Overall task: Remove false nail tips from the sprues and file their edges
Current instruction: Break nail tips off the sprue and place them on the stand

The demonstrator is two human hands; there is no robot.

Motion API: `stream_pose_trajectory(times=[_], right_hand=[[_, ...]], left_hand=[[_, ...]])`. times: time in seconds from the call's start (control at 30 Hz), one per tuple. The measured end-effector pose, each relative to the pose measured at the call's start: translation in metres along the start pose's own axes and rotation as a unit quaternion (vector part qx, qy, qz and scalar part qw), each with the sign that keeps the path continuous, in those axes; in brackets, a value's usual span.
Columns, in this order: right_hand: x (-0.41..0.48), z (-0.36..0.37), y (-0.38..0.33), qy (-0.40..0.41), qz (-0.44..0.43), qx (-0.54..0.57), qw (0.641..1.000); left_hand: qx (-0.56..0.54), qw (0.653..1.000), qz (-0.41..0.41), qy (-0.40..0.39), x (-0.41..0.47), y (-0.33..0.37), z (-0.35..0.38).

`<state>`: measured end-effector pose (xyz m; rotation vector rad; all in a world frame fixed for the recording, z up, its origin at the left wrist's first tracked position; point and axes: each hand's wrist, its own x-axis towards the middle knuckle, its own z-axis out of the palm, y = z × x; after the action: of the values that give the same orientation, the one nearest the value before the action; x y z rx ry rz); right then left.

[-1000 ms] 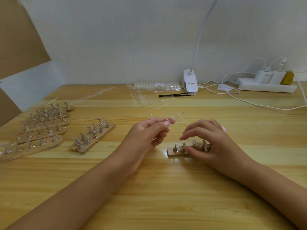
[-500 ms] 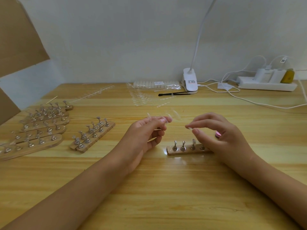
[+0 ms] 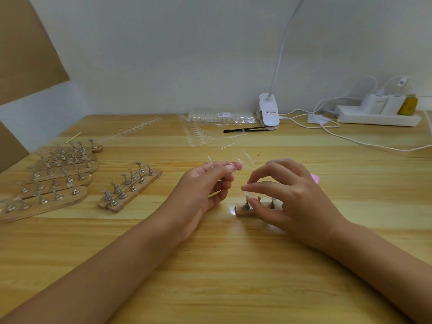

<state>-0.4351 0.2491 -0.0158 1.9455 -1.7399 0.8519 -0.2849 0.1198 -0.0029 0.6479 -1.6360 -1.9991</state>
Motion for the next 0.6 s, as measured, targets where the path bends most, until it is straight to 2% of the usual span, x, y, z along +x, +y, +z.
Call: stream_pose_trajectory(times=[0.27,0.6], right_hand=[[-0.003,-0.014,0.008,0.012,0.007,-0.042,0.999],[-0.004,-0.013,0.006,-0.006,-0.038,-0.084,0.996]], left_hand=[[-0.018,1.000,-0.005,0.003,0.001,0.001,0.000],[-0.006,1.000,-0.001,-0.007,0.001,0.000,0.000]])
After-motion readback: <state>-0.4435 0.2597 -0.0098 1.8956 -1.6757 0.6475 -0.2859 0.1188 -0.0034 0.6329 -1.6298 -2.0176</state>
